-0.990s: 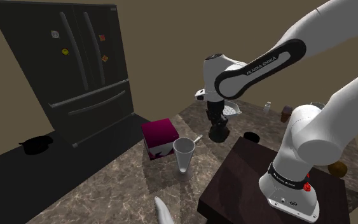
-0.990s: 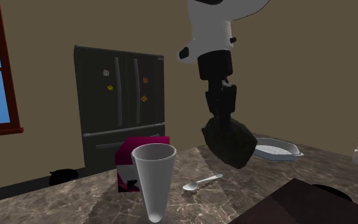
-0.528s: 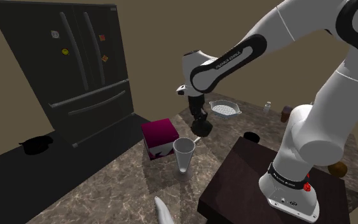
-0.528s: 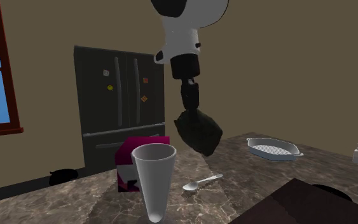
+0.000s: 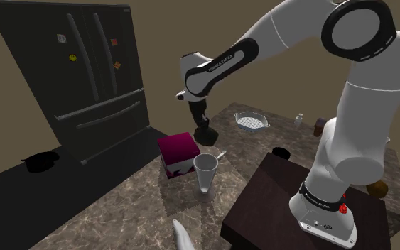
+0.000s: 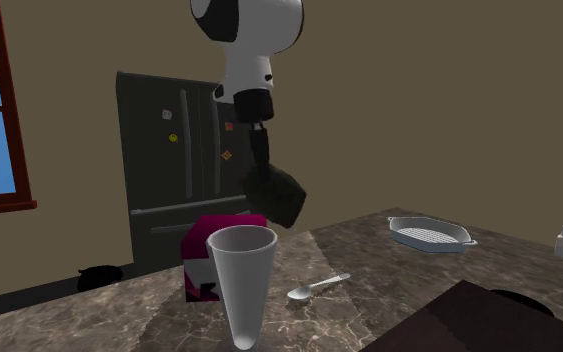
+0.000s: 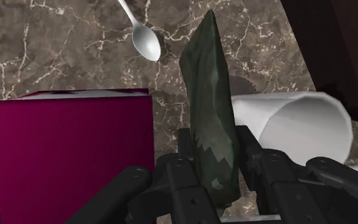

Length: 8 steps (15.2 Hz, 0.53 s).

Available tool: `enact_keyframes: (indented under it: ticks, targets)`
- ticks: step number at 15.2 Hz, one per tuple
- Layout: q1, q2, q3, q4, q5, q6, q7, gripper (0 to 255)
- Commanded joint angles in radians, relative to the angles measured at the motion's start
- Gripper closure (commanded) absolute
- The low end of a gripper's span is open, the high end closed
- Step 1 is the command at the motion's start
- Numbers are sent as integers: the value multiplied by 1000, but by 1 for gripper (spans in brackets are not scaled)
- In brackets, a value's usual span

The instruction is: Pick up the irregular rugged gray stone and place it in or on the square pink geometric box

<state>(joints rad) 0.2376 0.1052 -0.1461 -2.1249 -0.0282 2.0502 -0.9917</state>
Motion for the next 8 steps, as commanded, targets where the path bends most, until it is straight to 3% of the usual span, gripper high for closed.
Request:
enact_keyframes:
  ticks: [1, 8]
  targets:
    - [1, 87, 4, 114, 14, -28, -3, 255]
    - [-10, 356, 17, 523, 49, -169, -9, 255]
